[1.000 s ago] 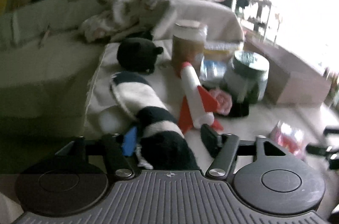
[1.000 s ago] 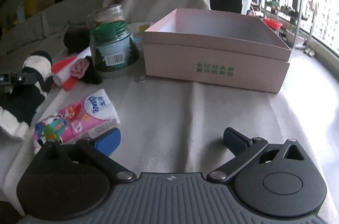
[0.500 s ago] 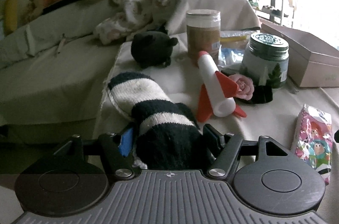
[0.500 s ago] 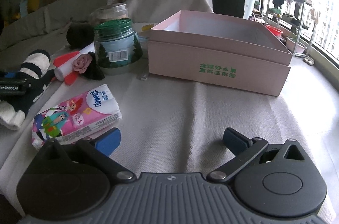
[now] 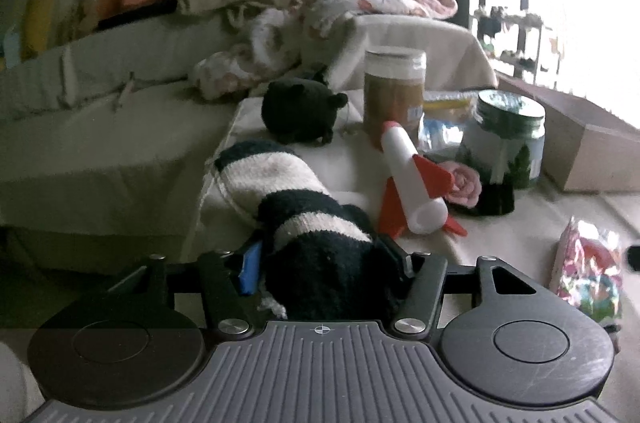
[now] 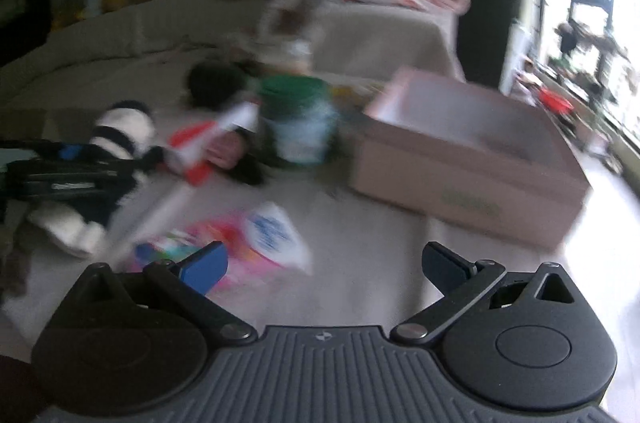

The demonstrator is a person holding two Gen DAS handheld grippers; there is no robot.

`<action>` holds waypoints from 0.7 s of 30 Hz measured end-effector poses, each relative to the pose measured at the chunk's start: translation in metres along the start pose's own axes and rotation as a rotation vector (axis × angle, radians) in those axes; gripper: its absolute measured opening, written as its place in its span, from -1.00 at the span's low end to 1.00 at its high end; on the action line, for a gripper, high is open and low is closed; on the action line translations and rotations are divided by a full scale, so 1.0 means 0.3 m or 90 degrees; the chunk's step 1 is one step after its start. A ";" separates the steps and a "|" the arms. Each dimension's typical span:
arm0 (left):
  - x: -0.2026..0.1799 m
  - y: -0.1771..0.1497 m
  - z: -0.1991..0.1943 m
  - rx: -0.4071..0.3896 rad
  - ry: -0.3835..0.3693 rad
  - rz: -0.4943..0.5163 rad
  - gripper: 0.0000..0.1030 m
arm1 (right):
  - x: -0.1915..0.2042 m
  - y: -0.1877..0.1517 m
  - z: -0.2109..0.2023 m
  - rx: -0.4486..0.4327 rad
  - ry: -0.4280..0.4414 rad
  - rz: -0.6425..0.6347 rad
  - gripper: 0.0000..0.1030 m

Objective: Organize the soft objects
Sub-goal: 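Lift the striped sock plush with the left gripper while the right gripper grasps the Kleenex pack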

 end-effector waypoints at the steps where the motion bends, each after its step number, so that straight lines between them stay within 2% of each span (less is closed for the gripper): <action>1: 0.007 0.001 -0.003 -0.001 -0.004 -0.009 0.19 | 0.031 0.025 0.018 0.004 0.011 -0.008 1.00; 4: 0.016 -0.003 -0.014 0.002 -0.008 -0.021 0.16 | 0.133 0.075 0.095 0.034 0.039 -0.033 1.00; 6: 0.016 -0.009 -0.026 0.008 -0.006 -0.015 0.11 | 0.199 0.076 0.123 0.046 0.048 -0.080 1.00; 9: 0.027 -0.016 -0.060 0.028 -0.012 -0.021 -0.01 | 0.250 0.055 0.099 0.019 0.016 -0.161 0.99; 13: 0.063 -0.020 -0.099 0.073 -0.045 -0.066 -0.19 | 0.186 -0.014 0.022 0.001 -0.042 -0.219 0.99; 17: 0.098 -0.032 -0.105 0.095 -0.067 -0.115 -0.18 | 0.041 -0.042 -0.034 0.026 -0.093 -0.174 0.99; 18: 0.108 -0.029 -0.099 0.096 -0.070 -0.135 -0.18 | 0.011 -0.037 -0.047 0.024 -0.084 -0.150 0.99; 21: 0.124 -0.011 -0.091 0.090 -0.076 -0.172 -0.15 | -0.060 -0.008 -0.073 0.018 -0.009 -0.040 0.99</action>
Point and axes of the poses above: each gripper's, at about its wrist camera, not at the fingertips, and z roughly the way its jaws point, x to its left, y to its top, the point moved 4 cm from there along z, roughly the way its jaws point, and after that the axes turned 8 degrees about -z, right-handed, at the moved point
